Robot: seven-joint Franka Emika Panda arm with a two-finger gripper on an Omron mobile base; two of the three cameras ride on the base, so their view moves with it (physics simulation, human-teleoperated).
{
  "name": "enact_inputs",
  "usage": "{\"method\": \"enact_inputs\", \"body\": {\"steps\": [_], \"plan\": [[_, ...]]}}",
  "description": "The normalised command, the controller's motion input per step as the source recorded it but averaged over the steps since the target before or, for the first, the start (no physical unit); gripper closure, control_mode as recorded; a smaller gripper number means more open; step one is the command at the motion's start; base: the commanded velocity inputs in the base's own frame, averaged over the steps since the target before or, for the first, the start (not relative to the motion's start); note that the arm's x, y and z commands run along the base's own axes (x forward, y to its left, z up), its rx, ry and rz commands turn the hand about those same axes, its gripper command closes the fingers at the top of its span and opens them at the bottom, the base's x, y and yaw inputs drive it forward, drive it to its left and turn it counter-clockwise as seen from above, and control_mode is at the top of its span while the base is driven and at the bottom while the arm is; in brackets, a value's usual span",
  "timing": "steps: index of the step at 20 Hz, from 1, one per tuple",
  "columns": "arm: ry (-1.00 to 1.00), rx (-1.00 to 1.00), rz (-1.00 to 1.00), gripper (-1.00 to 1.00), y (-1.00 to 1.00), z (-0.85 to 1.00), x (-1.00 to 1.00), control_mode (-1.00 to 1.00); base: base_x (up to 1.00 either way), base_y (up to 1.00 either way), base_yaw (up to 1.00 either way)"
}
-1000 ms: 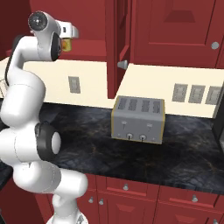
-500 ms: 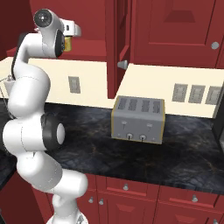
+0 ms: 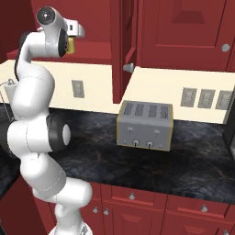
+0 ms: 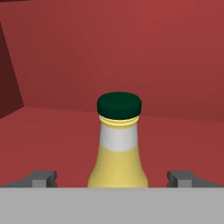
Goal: Take 2 condiments from the cabinet and move them on the counter near the stove.Make sure the condiments are lined up with each other, next to each other.
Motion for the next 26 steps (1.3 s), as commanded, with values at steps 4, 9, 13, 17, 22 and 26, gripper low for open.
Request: {"method": "enact_inputs", "body": {"steps": [4, 9, 13, 17, 22, 26], "plan": [[0.01, 0.0, 0.0, -1.0, 0.02, 0.0, 0.06, -1.0, 0.0, 0.0, 0.0], [0.0, 0.0, 0.0, -1.0, 0.0, 0.0, 0.07, -1.0, 0.0, 0.0, 0.0], [0.0, 0.0, 0.0, -1.0, 0.0, -0.04, 0.12, -1.0, 0.0, 0.0, 0.0], [0.0, 0.0, 0.0, -1.0, 0.0, -0.03, 0.13, -1.0, 0.0, 0.0, 0.0], [0.0, 0.0, 0.0, -1.0, 0.0, 0.0, 0.06, -1.0, 0.0, 0.0, 0.0], [0.0, 0.0, 0.0, 1.0, 0.0, 0.0, 0.0, -1.0, 0.0, 0.0, 0.0]]}}
